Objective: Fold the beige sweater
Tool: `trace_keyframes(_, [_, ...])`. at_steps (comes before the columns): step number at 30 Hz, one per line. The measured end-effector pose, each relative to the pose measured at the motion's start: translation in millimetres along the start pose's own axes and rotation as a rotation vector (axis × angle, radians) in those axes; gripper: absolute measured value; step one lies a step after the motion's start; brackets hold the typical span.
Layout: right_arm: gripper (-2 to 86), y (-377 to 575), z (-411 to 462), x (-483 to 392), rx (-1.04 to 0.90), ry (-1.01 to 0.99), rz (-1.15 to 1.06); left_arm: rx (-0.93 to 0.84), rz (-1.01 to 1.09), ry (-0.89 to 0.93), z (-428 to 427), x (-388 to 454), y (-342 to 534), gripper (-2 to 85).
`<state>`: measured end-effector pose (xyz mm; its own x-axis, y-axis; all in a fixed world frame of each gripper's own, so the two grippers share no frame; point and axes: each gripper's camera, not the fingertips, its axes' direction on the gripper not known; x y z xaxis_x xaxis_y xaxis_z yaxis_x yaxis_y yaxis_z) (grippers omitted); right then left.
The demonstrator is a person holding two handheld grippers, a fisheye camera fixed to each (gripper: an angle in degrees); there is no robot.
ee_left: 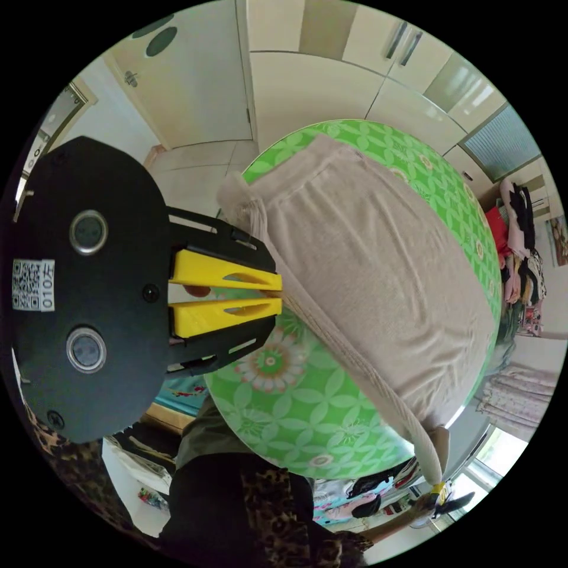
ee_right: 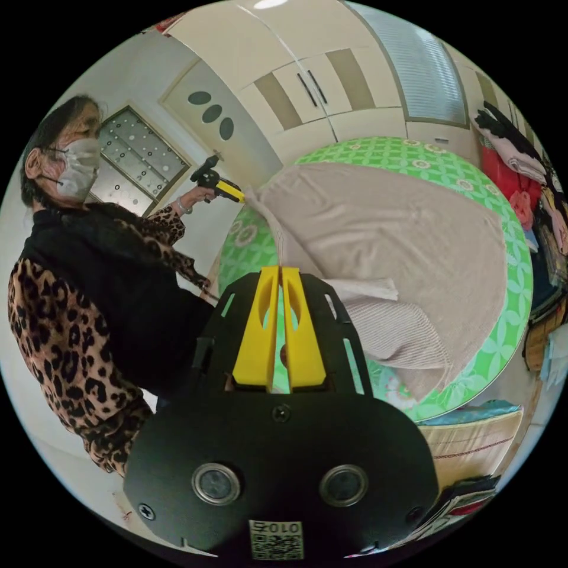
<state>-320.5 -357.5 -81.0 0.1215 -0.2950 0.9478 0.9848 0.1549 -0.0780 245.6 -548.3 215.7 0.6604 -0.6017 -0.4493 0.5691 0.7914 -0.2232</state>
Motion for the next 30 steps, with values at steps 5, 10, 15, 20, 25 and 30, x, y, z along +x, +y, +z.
trace_keyframes(5, [1.2,15,82,-1,-0.186,-0.204,0.030,-0.063,-0.090,0.094,26,15,77,0.1])
trace_keyframes(10, [1.6,21,198,-1,-0.483,-0.318,0.102,-0.032,-0.213,0.196,41,-4,125,0.1])
trace_keyframes(15, [2.1,33,221,4,-0.435,-0.347,0.195,0.027,-0.238,0.299,35,-32,158,0.3])
trace_keyframes(20, [1.9,83,211,13,-0.275,-0.404,0.397,0.074,-0.288,0.391,36,-65,195,0.3])
trace_keyframes(25, [3.2,112,198,-3,0.029,-0.273,0.568,0.077,-0.309,0.532,45,-95,226,0.2])
trace_keyframes(30, [11.5,56,200,-38,0.077,0.102,0.595,0.257,-0.358,0.756,40,-131,277,0.2])
